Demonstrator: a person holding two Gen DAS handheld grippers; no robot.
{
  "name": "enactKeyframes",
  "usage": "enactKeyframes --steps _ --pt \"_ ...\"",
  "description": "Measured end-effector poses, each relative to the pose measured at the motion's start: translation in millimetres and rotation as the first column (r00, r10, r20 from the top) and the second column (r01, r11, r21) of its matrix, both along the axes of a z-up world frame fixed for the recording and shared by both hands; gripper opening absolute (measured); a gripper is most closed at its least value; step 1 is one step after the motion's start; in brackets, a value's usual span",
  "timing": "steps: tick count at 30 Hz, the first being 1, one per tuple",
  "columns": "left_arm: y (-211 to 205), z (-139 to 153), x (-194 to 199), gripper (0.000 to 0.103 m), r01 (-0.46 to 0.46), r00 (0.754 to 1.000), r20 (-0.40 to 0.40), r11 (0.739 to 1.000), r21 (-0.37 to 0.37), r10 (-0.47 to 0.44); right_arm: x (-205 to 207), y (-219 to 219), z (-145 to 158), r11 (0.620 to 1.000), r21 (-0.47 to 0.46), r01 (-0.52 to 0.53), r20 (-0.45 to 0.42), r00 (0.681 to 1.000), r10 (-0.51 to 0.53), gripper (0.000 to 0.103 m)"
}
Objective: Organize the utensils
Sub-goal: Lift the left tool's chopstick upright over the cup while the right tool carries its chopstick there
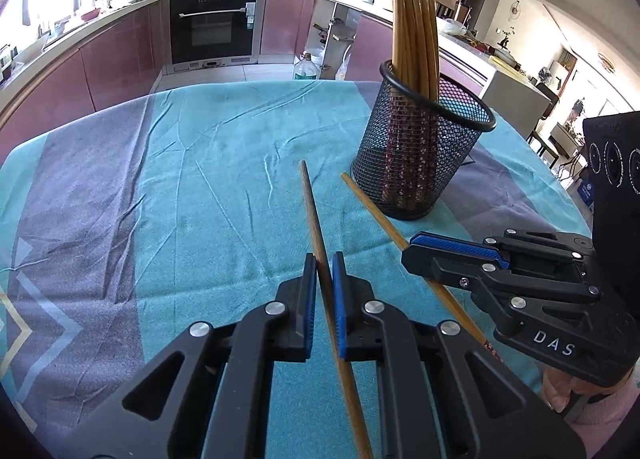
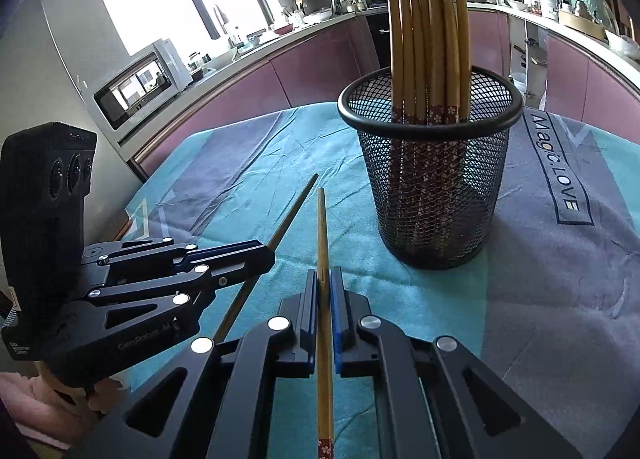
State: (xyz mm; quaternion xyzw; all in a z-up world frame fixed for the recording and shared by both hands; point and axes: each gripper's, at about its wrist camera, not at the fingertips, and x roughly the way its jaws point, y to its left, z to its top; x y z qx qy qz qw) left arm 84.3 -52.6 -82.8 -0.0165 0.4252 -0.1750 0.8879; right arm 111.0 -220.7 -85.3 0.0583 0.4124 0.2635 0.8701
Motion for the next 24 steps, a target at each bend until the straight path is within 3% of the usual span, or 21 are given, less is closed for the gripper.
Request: enactKeyframes --steps 24 --pt "9 42 -23 0.008 0.019 0.997 0.075 0.998 -0.063 -0.014 -17 -10 37 0.999 0.054 -0.002 0.114 0.993 -0.004 0.005"
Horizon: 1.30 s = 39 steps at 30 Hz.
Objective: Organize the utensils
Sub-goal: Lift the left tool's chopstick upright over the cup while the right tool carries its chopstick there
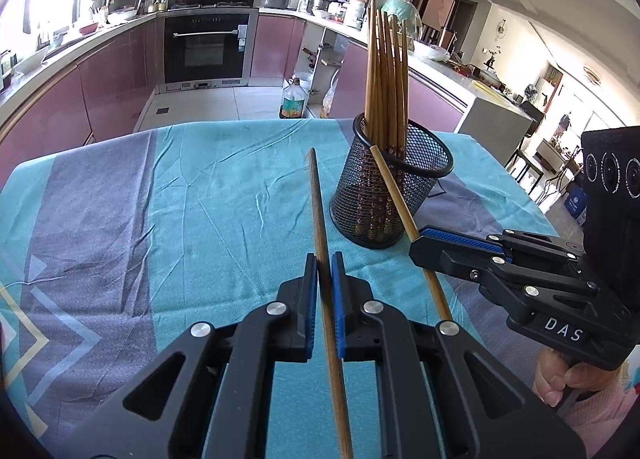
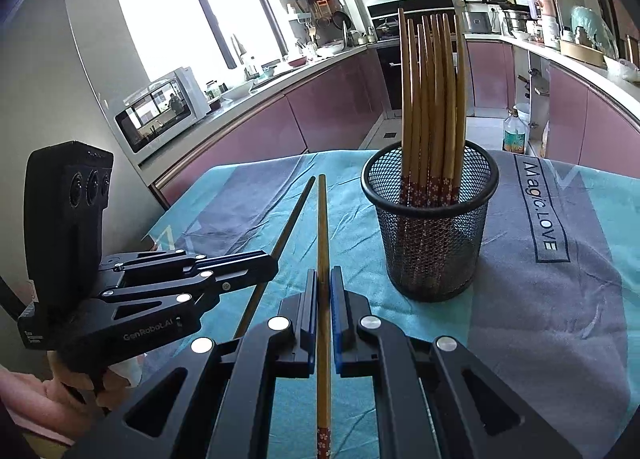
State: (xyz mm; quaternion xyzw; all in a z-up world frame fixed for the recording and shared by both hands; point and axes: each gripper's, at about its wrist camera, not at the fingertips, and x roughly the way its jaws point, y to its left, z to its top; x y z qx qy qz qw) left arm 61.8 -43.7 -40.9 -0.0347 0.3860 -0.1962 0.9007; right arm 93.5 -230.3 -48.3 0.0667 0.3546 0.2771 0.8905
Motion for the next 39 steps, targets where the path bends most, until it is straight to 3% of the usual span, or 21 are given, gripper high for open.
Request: enactKeyframes --steps 39 --pt "1 46 -20 0.007 0.029 0.996 0.091 0.998 -0.048 -0.025 -12 -23 34 0.998 0.051 0.037 0.121 0.992 -0.043 0.005"
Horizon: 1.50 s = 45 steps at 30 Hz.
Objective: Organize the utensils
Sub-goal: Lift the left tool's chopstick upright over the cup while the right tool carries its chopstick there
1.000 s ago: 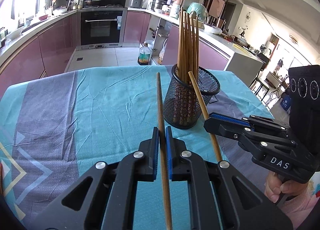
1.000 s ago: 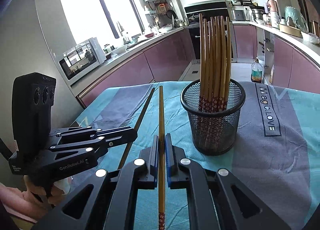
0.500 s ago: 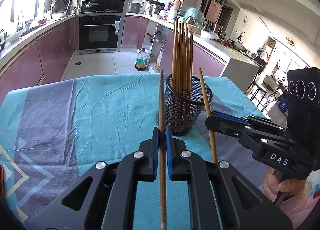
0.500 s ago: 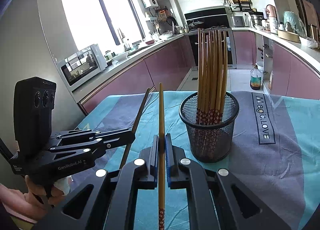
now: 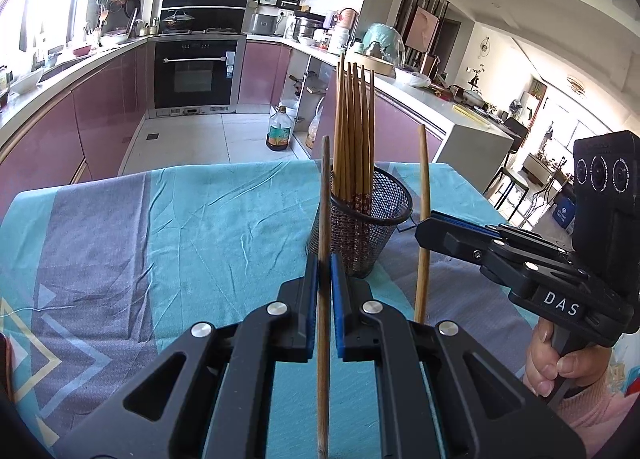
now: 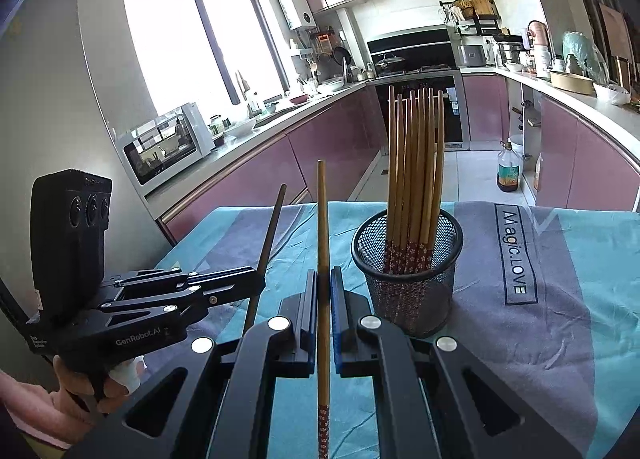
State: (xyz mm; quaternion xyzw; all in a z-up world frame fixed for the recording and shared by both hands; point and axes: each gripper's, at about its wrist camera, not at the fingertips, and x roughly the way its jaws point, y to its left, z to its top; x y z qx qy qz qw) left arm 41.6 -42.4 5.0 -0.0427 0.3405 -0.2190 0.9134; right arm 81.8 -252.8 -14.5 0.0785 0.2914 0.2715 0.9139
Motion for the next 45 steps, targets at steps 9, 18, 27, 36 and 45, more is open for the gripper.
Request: enactKeyframes --steps 9,18,27,36,45 --pt "1 2 0 0.007 0.001 1.0 0.013 1.0 -0.004 -0.001 -2 -4 5 1.0 0.004 0.007 0.019 1.0 -0.007 0.005" --pt "1 6 2 0.007 0.005 1.0 0.025 1.0 -0.01 -0.005 -1 -8 12 1.0 0.008 0.015 0.036 0.999 -0.015 0.005" --pt "0 10 0 0.007 0.01 0.999 0.044 1.0 -0.012 -0.01 -1 -13 20 1.0 0.008 0.023 0.059 0.998 -0.024 0.005" --pt "1 19 1 0.007 0.014 0.998 0.066 1.0 -0.021 -0.012 0 -18 30 1.0 0.007 0.026 0.09 0.996 -0.026 0.005" --pt "1 27 1 0.007 0.023 0.995 0.096 0.999 -0.026 -0.02 1 -22 40 0.999 0.004 0.033 0.123 0.992 -0.034 0.005"
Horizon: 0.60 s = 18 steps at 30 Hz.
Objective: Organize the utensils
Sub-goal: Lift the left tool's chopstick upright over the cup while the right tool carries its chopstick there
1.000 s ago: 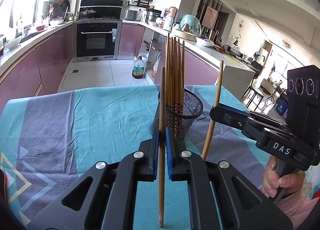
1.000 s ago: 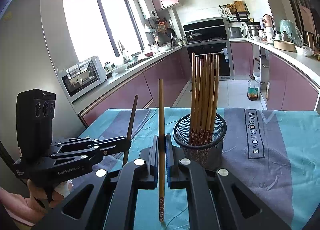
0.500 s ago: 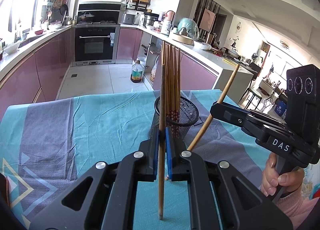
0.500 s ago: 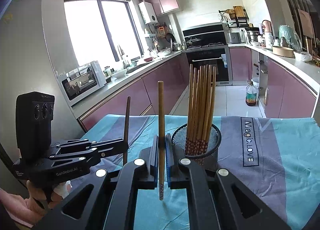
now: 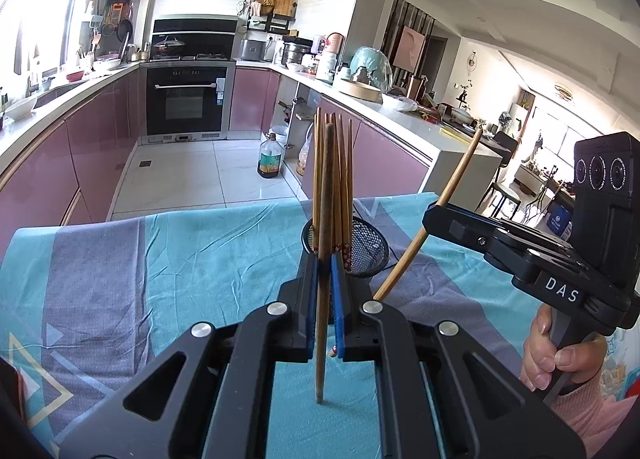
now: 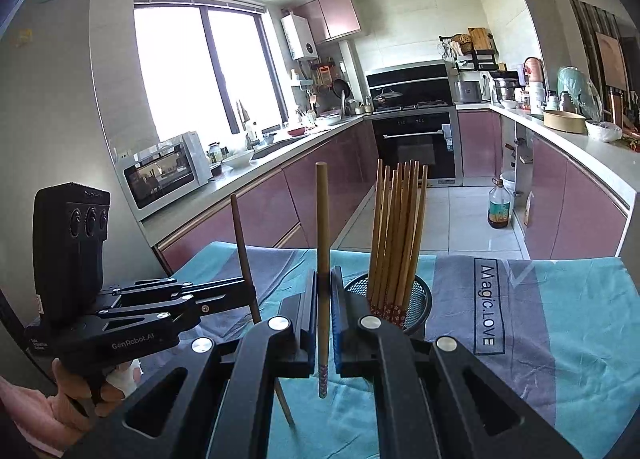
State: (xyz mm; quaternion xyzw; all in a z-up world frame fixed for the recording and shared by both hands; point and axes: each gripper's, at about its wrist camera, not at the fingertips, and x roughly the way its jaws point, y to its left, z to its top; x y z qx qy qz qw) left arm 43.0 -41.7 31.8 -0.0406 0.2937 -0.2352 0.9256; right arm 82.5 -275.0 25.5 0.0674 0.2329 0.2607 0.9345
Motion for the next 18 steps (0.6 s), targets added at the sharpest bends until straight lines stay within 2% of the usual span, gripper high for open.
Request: enactKeyframes --steps 18 --pt "-1 20 2 0.007 0.018 0.998 0.067 1.0 -0.002 -0.017 0 -7 22 1.0 0.001 0.012 0.068 0.998 -0.012 0.005"
